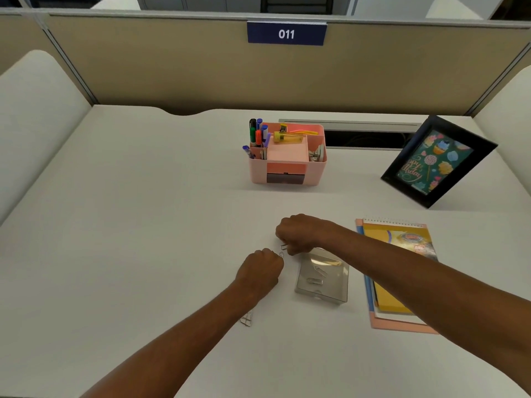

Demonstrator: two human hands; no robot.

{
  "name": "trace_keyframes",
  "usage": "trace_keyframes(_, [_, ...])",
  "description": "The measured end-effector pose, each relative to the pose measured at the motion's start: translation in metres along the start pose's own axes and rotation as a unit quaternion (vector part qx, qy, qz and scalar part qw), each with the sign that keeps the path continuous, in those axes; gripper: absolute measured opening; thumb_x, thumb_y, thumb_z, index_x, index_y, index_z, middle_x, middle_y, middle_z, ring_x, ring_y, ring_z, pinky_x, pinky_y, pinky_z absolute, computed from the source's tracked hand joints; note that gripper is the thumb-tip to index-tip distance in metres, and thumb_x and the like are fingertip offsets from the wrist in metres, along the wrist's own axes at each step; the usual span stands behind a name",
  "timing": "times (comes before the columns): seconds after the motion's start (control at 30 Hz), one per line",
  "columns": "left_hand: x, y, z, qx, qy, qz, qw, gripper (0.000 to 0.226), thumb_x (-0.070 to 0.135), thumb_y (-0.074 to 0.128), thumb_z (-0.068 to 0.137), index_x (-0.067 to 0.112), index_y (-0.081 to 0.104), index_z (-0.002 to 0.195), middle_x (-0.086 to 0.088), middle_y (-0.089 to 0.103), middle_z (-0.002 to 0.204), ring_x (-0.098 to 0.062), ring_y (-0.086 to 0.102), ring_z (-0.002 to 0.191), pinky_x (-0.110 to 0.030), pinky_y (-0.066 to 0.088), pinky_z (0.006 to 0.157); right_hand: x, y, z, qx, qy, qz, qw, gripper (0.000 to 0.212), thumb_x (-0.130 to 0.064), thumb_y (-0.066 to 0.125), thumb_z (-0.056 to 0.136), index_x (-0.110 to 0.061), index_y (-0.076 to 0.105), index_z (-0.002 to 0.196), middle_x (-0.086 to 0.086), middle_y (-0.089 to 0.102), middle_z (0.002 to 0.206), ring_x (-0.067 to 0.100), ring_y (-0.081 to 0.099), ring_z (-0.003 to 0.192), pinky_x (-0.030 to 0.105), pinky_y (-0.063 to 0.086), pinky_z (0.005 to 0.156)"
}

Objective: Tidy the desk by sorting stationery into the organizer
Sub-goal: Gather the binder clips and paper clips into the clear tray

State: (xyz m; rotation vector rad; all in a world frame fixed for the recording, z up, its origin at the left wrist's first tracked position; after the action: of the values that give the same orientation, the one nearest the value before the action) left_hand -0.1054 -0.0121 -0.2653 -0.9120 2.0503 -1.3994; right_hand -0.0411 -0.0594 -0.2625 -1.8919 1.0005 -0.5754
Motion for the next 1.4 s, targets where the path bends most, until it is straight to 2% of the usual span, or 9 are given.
trace_keyframes(0.07, [-0.001,0.001,0.003,0.033,-0.004,0.008,0.999,0.013,0.003,0.053,0.087,0.001,0.062,0.097,-0.016,0.065,0.092,-0.027,0.063,0.08,-0.028,0.038,0.062,0.0,-0.001,0.001,-0.003,-0.005,-0.004,1.0,0.036,-0.02,0.068,0.083,-0.013,0.036,0.068,0.0,0.036,0.07,0.011,0.036,0.055,0.024,0.028,0.049])
trace_keyframes(0.27, [-0.002,-0.002,0.0,0.039,0.0,-0.008,0.999,0.012,0.005,0.054,0.088,0.0,0.062,0.097,-0.016,0.064,0.091,-0.028,0.063,0.08,-0.028,0.036,0.062,0.003,-0.002,0.003,-0.015,0.0,0.001,1.0,0.029,-0.024,0.069,0.08,-0.01,0.047,0.07,0.003,0.046,0.068,0.02,0.048,0.059,0.027,0.036,0.054])
trace_keyframes(0.4, [-0.002,0.004,0.002,0.021,0.009,0.009,1.0,0.033,0.018,0.09,0.035,0.015,0.059,0.048,0.0,0.052,0.042,-0.012,0.047,0.033,-0.015,0.026,0.037,0.007,0.003,0.006,-0.024,0.003,0.015,1.0,0.026,-0.026,0.07,0.08,-0.006,0.055,0.073,0.005,0.052,0.069,0.018,0.047,0.056,0.028,0.037,0.054])
trace_keyframes(0.53, [-0.002,0.005,0.001,0.048,0.017,0.024,0.998,0.039,0.019,0.091,0.024,0.018,0.056,0.042,0.002,0.047,0.038,-0.011,0.043,0.028,-0.013,0.021,0.036,0.006,0.002,0.004,-0.021,-0.007,0.025,0.999,0.031,-0.026,0.069,0.081,-0.012,0.044,0.068,-0.001,0.04,0.064,0.019,0.048,0.06,0.029,0.039,0.058])
trace_keyframes(0.7, [-0.002,0.006,0.002,0.077,0.044,0.025,0.996,0.027,0.013,0.089,0.049,0.013,0.064,0.058,-0.003,0.058,0.051,-0.015,0.056,0.039,-0.017,0.035,0.038,0.012,0.008,0.005,-0.018,0.015,0.066,0.998,0.024,-0.023,0.067,0.08,-0.002,0.057,0.074,0.007,0.054,0.068,0.022,0.05,0.06,0.033,0.039,0.055])
trace_keyframes(0.83, [-0.006,0.007,-0.001,0.1,0.023,-0.008,0.995,0.009,0.008,0.054,0.091,0.004,0.06,0.095,-0.012,0.064,0.088,-0.027,0.065,0.077,-0.028,0.035,0.058,0.018,0.011,0.008,-0.011,0.016,0.1,0.995,0.021,-0.022,0.067,0.082,-0.002,0.062,0.077,0.013,0.062,0.078,0.022,0.049,0.06,0.033,0.036,0.053])
trace_keyframes(1.07, [-0.037,0.018,-0.017,0.092,-0.056,-0.256,0.961,0.02,0.032,0.055,0.088,0.012,0.055,0.085,0.0,0.052,0.086,-0.019,0.052,0.076,-0.028,0.04,0.062,0.009,-0.003,0.004,-0.001,-0.011,0.029,1.0,0.037,-0.026,0.068,0.087,-0.011,0.039,0.069,-0.001,0.037,0.07,0.014,0.04,0.059,0.033,0.039,0.06])
trace_keyframes(1.2, [-0.02,0.024,-0.03,0.081,-0.017,-0.199,0.977,0.031,0.038,0.053,0.091,0.014,0.057,0.112,0.002,0.052,0.11,-0.017,0.049,0.102,-0.028,0.041,0.078,-0.001,-0.004,0.006,0.0,-0.027,-0.035,0.999,0.015,-0.013,0.062,0.088,-0.005,0.05,0.085,0.011,0.052,0.091,0.019,0.046,0.071,0.032,0.04,0.062])
trace_keyframes(1.4, [-0.011,0.016,-0.03,0.121,-0.033,-0.143,0.982,0.019,0.013,0.042,0.097,0.009,0.057,0.108,-0.007,0.055,0.109,-0.023,0.052,0.098,-0.026,0.032,0.068,-0.006,-0.005,0.007,0.006,-0.031,-0.062,0.998,0.022,-0.022,0.064,0.086,-0.01,0.047,0.083,0.001,0.042,0.074,0.016,0.049,0.069,0.029,0.038,0.061])
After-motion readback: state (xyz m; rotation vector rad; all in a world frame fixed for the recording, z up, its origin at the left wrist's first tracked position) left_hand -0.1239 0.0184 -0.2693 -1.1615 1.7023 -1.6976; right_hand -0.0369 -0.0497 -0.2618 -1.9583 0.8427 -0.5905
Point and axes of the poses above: each hand's wrist, its own z-axis towards the middle knuckle, its own y-axis out of the palm, x = y × z, the point moved 9 cm from there along z, towards the middle knuckle
